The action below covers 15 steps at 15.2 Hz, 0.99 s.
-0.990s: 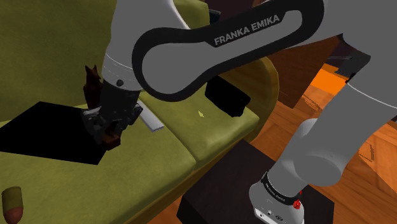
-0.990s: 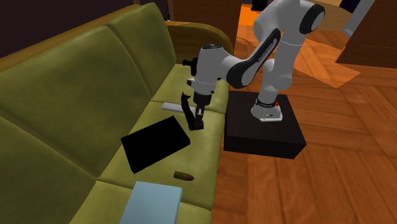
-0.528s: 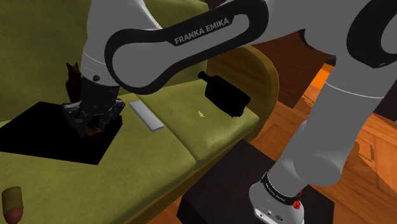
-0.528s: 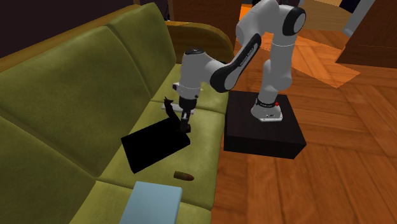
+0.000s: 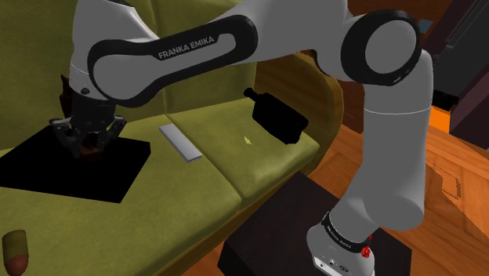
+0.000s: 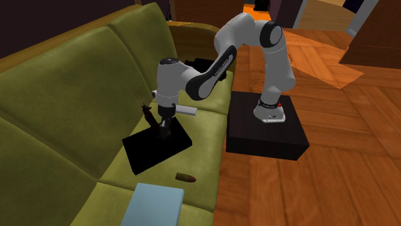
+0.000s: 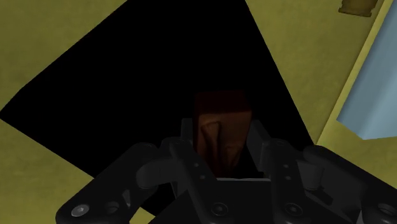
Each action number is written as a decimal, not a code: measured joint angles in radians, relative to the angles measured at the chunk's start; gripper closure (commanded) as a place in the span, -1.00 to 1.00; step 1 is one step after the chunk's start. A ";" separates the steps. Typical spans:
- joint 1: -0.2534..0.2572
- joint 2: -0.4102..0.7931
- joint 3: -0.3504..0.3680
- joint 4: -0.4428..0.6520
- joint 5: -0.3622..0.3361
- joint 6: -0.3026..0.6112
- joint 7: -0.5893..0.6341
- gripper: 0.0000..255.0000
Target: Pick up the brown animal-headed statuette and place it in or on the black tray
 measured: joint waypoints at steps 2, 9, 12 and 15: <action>0.025 0.082 -0.019 0.100 -0.027 -0.020 0.000 1.00; 0.051 0.167 -0.035 0.228 -0.048 -0.062 -0.010 1.00; 0.050 0.171 -0.037 0.230 -0.049 -0.064 -0.010 -1.00; 0.049 0.172 -0.038 0.230 -0.049 -0.065 -0.010 -1.00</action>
